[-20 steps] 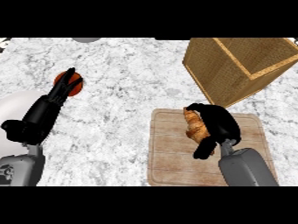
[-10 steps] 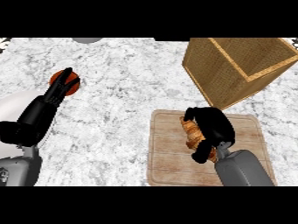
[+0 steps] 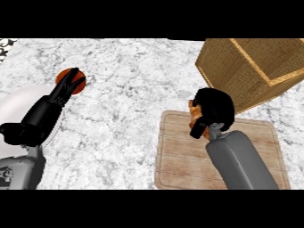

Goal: Pick the croissant from the cutting board and place it in the basket

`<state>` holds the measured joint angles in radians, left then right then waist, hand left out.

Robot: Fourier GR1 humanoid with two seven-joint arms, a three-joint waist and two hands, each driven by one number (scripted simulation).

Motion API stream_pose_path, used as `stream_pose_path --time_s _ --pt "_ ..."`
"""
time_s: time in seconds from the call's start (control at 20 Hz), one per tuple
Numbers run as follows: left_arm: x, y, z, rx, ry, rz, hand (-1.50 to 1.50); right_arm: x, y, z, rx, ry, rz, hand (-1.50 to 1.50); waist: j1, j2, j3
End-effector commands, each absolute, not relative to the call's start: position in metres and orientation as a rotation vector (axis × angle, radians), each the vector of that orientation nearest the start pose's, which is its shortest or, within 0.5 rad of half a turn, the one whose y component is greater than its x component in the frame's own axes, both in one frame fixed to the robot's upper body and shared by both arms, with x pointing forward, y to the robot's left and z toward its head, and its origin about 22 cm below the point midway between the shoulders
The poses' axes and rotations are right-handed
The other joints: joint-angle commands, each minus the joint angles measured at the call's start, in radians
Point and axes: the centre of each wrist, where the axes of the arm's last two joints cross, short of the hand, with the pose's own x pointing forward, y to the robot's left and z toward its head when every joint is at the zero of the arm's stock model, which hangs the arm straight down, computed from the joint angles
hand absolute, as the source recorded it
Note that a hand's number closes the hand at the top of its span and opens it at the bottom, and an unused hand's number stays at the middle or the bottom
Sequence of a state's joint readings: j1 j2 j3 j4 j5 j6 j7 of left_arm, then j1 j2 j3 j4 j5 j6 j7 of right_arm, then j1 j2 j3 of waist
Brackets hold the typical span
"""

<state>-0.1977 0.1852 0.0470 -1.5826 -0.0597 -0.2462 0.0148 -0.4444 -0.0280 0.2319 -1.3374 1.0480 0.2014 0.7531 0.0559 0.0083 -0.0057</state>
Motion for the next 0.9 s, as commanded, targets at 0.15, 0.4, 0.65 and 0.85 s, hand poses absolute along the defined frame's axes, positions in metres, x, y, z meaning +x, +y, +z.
stream_pose_path --time_s 0.15,0.4,0.65,0.85 --pt "0.293 0.241 0.066 -0.063 -1.733 -0.475 0.00 0.366 -0.097 0.117 -1.078 -0.845 0.458 1.50 0.088 0.020 0.005" --pt "0.294 0.233 0.064 -0.088 -1.720 -0.502 0.00 0.379 -0.074 0.167 -1.071 -1.045 0.179 1.50 0.108 0.017 0.004" --pt "0.298 0.224 0.067 -0.084 -1.714 -0.507 0.00 0.381 -0.047 0.226 -1.151 -1.301 -0.016 1.50 0.093 0.009 0.002" --pt "0.302 0.228 0.069 -0.074 -1.714 -0.491 0.00 0.386 -0.029 0.254 -1.201 -1.319 -0.082 1.50 0.093 0.010 0.000"
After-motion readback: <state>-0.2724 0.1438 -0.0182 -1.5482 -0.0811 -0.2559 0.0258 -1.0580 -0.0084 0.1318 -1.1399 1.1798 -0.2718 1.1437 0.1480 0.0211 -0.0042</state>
